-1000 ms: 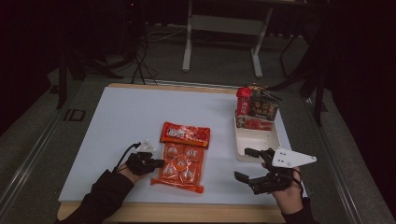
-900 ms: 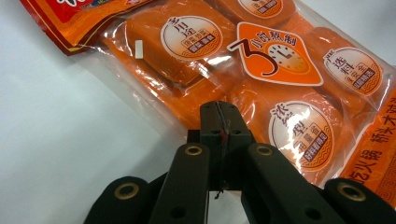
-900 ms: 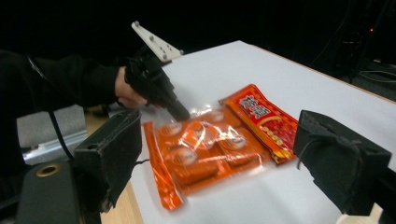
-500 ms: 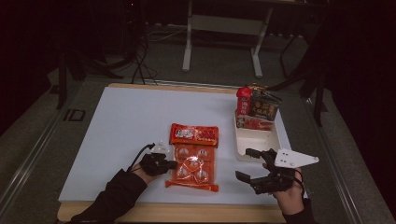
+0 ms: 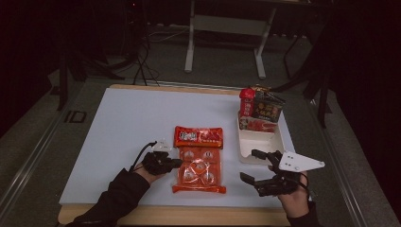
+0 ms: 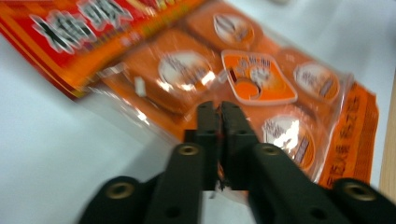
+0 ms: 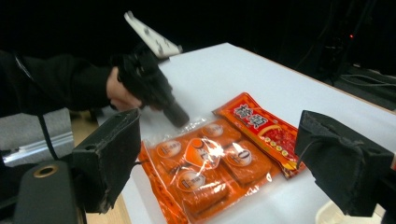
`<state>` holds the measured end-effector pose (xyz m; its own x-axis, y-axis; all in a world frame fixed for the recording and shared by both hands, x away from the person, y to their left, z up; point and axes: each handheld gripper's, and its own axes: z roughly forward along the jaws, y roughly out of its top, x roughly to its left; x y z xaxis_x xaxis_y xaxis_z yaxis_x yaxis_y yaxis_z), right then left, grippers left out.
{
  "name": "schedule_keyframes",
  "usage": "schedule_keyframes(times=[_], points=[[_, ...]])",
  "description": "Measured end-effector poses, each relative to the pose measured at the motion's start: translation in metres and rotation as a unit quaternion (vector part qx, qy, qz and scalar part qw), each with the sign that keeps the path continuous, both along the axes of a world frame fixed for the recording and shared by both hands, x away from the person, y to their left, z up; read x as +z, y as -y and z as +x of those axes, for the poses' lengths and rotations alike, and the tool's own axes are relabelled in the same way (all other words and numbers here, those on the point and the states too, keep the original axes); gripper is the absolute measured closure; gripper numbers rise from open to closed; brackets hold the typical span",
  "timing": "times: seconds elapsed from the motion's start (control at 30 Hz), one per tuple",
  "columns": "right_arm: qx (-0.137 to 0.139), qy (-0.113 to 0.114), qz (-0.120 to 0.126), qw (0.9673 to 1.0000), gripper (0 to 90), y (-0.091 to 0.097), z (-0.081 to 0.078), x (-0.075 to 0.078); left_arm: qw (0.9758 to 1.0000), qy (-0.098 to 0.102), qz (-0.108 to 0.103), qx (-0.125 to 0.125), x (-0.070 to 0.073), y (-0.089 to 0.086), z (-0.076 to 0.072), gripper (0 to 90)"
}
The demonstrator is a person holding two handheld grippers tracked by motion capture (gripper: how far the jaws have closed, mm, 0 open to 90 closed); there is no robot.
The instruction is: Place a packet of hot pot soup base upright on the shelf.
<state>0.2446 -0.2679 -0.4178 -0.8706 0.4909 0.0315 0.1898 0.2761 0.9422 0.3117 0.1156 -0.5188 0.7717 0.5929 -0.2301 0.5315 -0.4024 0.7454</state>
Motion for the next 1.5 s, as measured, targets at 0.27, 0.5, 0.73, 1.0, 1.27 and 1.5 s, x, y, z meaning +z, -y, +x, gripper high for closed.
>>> schedule_keyframes(times=[0.27,0.5,0.73,1.0,1.27,1.5], points=[[-0.007,-0.012,0.022,0.9996,12.3,0.003,0.003,-0.001,0.9987,0.016,-0.043,0.02,0.018,-0.016,0.011,72.5],[-0.015,0.0,0.022,0.9996,10.3,0.003,0.002,0.0,0.9977,0.009,-0.05,0.045,0.02,-0.026,0.03,53.4],[-0.016,0.004,0.005,0.9999,10.3,-0.001,0.001,-0.001,0.9972,0.01,-0.024,0.069,0.016,-0.028,0.045,42.4],[-0.016,0.002,-0.005,0.9999,10.4,-0.003,0.0,-0.002,0.9952,0.001,-0.017,0.097,0.004,-0.031,0.067,37.4],[-0.018,0.004,-0.017,0.9997,10.5,-0.006,0.0,-0.004,0.9932,-0.018,-0.003,0.115,-0.007,-0.032,0.092,32.1],[-0.017,0.004,-0.019,0.9997,10.5,-0.007,-0.001,-0.006,0.9925,-0.036,-0.003,0.117,-0.019,-0.027,0.102,31.1]])
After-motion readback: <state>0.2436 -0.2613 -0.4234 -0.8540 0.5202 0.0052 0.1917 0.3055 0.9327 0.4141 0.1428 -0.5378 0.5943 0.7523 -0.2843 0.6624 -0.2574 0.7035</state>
